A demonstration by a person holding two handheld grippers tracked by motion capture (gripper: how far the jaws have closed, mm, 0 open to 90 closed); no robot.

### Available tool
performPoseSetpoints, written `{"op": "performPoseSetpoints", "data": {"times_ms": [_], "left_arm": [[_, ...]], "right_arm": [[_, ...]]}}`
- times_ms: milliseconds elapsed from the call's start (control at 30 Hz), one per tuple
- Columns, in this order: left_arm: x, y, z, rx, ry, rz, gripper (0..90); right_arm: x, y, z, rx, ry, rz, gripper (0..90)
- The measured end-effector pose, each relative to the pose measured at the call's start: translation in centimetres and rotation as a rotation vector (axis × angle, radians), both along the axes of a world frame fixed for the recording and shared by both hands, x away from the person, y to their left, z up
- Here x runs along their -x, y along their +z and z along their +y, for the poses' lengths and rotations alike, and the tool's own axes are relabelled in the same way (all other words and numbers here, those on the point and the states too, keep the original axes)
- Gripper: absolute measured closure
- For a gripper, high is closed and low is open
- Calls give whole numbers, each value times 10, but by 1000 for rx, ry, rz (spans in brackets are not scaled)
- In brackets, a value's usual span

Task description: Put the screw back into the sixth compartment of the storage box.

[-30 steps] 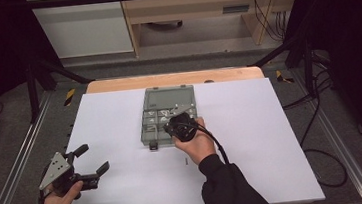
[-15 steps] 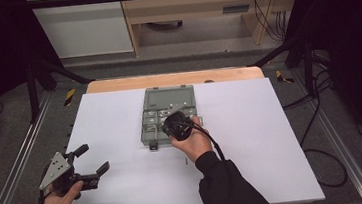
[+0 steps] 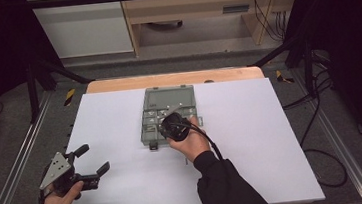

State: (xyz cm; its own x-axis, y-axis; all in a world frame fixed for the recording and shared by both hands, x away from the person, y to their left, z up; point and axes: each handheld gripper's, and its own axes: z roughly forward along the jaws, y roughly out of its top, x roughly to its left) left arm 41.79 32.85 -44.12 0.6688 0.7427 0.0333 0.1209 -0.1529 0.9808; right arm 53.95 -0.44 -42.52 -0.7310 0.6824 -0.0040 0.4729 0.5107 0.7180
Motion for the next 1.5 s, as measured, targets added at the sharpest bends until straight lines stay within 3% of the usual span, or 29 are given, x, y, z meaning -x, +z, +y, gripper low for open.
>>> {"op": "performPoseSetpoints", "data": {"times_ms": [133, 167, 200, 300, 333, 433, 467, 633, 967, 1067, 1333, 1500], "left_arm": [[0, 0, 1, 3, 4, 2, 21], [0, 0, 1, 4, 6, 2, 21], [0, 0, 1, 3, 5, 2, 21], [0, 0, 0, 1, 3, -1, 21], [0, 0, 0, -3, 2, 1, 21], [0, 0, 0, -3, 3, 0, 21], [0, 0, 0, 1, 4, -2, 21], [0, 0, 0, -2, 4, 3, 21], [0, 0, 1, 6, 6, 3, 20], [0, 0, 1, 3, 3, 4, 20], [0, 0, 0, 7, 1, 1, 19], [0, 0, 1, 10, 3, 4, 19]], "right_arm": [[4, 6, -5, -17, -3, -24, 674], [5, 7, -6, -8, 0, -31, 652], [10, 12, -9, -1, -19, -29, 560], [15, 15, -12, 18, -7, -36, 492], [21, 18, -15, 24, -10, -33, 412], [28, 19, -19, 35, -13, -37, 345], [33, 20, -23, 53, -17, -36, 270], [47, 21, -34, 54, -35, -2, 169], [69, 14, -49, 95, -63, 62, 145], [71, 13, -51, 106, -62, 69, 146], [76, 10, -51, 146, -72, 142, 124], [77, 5, -52, 165, -61, 161, 155]]}}
